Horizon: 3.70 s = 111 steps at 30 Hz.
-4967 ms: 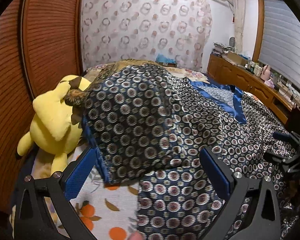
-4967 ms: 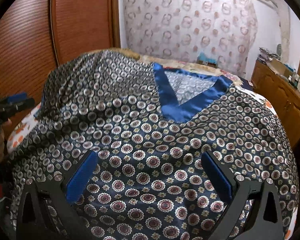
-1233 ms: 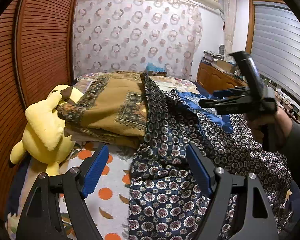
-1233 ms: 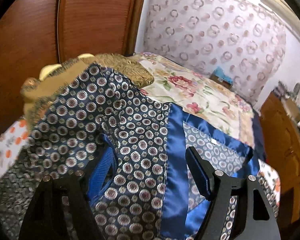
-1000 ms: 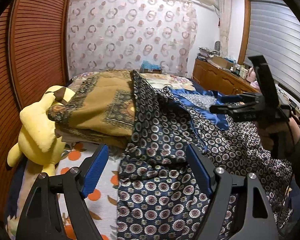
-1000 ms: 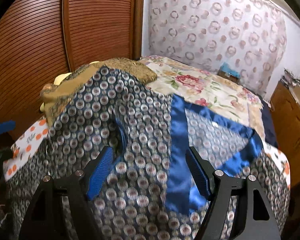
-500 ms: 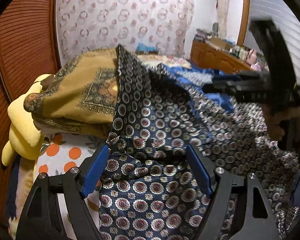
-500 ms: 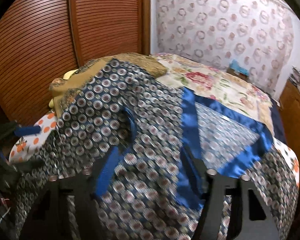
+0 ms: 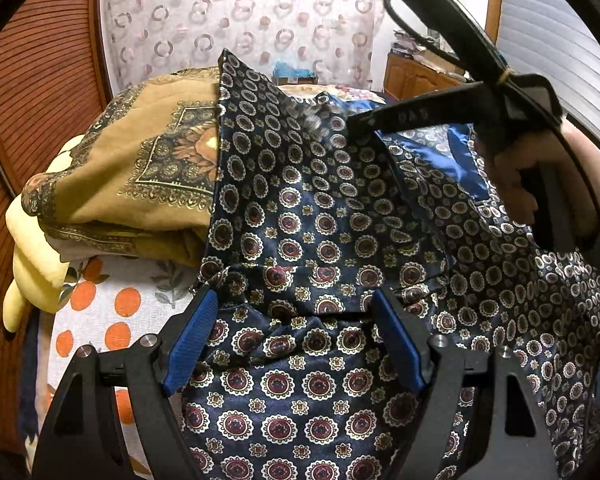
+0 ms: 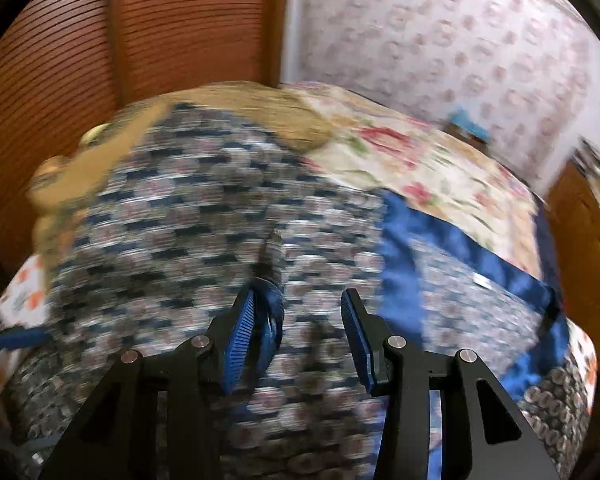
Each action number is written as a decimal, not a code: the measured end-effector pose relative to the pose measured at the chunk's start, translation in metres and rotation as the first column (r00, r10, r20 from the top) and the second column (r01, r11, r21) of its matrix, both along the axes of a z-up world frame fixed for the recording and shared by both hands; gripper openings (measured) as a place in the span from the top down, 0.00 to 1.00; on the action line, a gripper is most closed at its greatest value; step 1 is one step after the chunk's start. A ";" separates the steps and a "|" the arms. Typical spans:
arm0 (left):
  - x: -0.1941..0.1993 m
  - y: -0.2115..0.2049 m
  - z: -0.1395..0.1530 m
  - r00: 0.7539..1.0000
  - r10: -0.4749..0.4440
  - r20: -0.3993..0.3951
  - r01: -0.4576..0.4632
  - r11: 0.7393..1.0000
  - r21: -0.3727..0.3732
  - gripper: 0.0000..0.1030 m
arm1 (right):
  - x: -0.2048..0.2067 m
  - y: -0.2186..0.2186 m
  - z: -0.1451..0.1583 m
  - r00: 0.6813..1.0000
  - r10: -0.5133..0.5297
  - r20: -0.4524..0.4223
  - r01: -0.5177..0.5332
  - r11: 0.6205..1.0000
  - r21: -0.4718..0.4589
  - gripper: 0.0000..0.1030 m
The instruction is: Fold small clothes
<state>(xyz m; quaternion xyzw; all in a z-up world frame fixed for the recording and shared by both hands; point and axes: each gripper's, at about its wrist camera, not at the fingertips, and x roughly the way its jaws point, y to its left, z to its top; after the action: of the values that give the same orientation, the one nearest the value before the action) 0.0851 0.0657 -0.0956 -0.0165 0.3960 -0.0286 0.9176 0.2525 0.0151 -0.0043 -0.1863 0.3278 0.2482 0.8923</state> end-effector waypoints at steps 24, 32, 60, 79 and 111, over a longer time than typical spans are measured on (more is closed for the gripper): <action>0.013 -0.002 -0.003 0.999 0.007 -0.036 -0.007 1.000 0.016 0.22 | -0.071 -0.107 -0.027 0.994 0.076 -0.081 -0.077 0.997 -0.012 0.39; 0.013 -0.003 -0.004 0.999 0.007 -0.035 -0.007 1.000 0.015 0.22 | -0.074 -0.114 -0.029 0.994 0.076 -0.080 -0.077 0.997 -0.018 0.22; 0.009 0.002 -0.001 1.000 0.006 -0.009 -0.006 1.000 -0.005 0.22 | -0.153 -0.260 -0.015 0.989 -0.145 0.026 0.143 0.987 0.070 0.12; -0.025 -0.048 0.059 0.980 -0.102 0.169 0.106 0.994 -0.017 0.22 | -0.155 -0.435 -0.033 0.896 -0.420 -0.143 0.443 0.862 0.247 0.56; -0.035 -0.066 0.053 0.976 -0.134 0.173 0.138 0.990 -0.015 0.22 | -0.181 -0.300 0.031 0.984 -0.151 0.096 0.125 0.963 0.237 0.99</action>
<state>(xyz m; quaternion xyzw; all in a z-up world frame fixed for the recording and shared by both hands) 0.0505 -0.0001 -0.0431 0.0007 0.3151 -0.0979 0.9440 0.0713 -0.2850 0.0269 -0.0722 0.2581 0.2106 0.9401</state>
